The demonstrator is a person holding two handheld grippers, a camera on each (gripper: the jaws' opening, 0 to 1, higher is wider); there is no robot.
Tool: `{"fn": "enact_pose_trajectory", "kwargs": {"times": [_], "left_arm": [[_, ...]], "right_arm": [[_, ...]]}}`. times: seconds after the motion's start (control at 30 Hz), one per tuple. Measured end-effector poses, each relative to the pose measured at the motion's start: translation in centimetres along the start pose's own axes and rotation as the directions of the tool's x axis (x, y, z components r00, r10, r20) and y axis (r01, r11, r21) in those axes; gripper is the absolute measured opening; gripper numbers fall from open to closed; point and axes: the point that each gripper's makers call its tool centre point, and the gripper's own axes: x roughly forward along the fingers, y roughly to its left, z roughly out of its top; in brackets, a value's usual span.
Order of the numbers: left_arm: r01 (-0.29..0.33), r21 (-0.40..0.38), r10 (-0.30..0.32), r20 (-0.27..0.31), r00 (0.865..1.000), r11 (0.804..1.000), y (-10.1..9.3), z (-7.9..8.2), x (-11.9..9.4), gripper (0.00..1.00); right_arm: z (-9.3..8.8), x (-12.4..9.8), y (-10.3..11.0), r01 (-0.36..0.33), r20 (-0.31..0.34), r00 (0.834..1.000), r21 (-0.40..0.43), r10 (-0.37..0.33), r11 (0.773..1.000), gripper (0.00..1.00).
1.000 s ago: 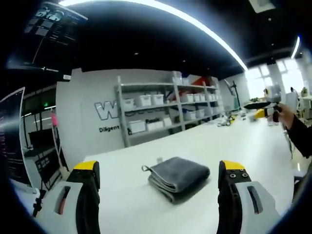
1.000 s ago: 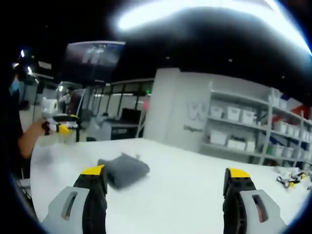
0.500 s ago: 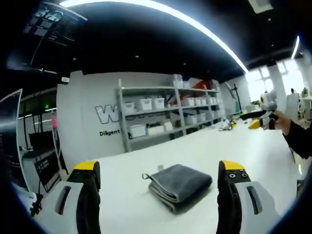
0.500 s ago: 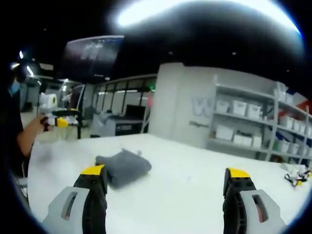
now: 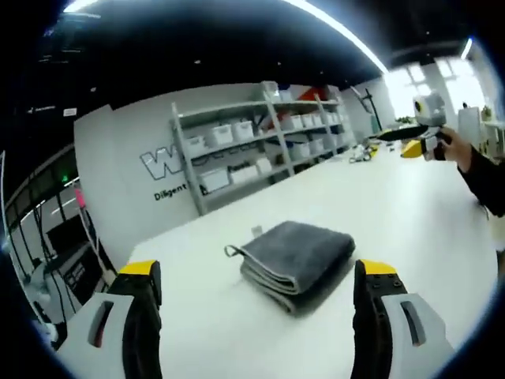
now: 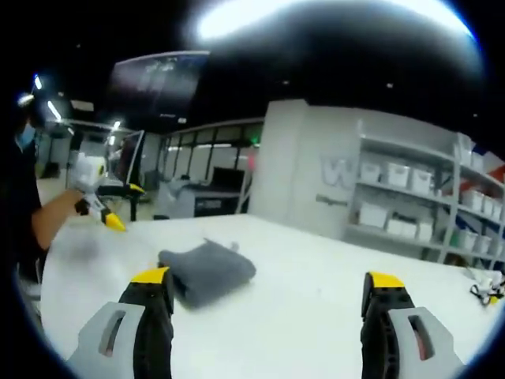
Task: Open the folded towel by lifting each exposed corner and separating the folded layers until the towel lies flat within the target outline without major curled edges
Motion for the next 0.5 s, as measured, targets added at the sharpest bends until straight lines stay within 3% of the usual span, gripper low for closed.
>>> {"fn": "enact_pose_trajectory", "kwargs": {"times": [0.13,0.5], "left_arm": [[0.013,-0.022,-0.014,-0.047,0.999,1.0,-0.1,-2.1,1.5,0.95],[0.035,-0.061,-0.039,-0.069,0.997,0.998,-0.8,-4.1,3.7,0.92]], "right_arm": [[-0.8,1.5,0.6,-0.005,-0.028,1.0,-0.009,0.005,1.0,0.99],[-2.0,5.2,2.8,-0.047,-0.048,0.998,-0.016,0.046,0.999,0.99]]}}
